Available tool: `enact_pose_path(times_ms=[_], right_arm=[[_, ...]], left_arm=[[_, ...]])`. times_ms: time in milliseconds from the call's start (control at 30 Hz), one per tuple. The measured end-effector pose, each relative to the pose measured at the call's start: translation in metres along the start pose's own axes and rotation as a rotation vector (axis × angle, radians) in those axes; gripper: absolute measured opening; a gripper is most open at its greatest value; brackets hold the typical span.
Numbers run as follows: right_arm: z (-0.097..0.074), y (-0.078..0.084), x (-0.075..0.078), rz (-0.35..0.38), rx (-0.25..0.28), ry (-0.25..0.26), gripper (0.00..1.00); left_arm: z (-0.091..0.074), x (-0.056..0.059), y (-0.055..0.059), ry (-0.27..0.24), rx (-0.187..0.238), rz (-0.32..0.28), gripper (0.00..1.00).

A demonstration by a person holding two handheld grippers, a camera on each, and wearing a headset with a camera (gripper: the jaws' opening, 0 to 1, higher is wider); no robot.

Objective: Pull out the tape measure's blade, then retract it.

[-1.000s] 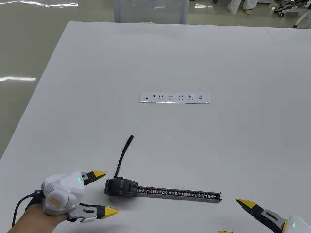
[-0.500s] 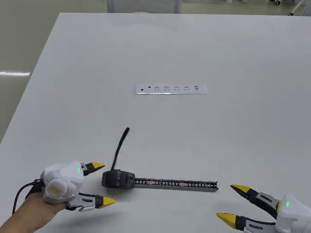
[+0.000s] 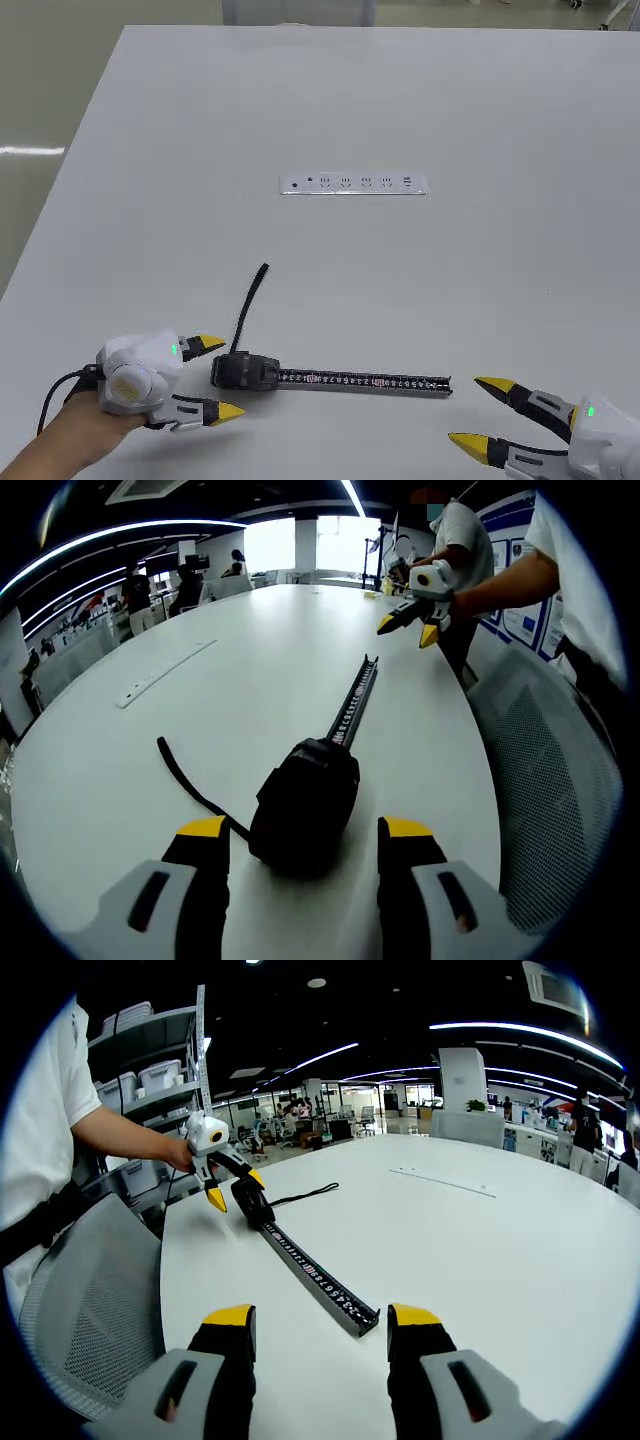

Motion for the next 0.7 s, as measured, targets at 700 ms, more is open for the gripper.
enact_pose_path(times_ms=[700], right_arm=[[0.011,0.005,0.012,0.025,-0.022,-0.032,0.48]], left_arm=[[0.009,-0.008,-0.002,0.026,-0.011,0.03,0.47]])
Point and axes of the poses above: the centre of the closed fingertips' face, and the gripper's own axes: z roughly forward along the fingers, x roughly to its right, y roughly out of its underside, the point moved 10 cm from there along -z, roughly backward along the fingers, and after that the axes turned 3 degrees about -y, right-handed, at the moved point
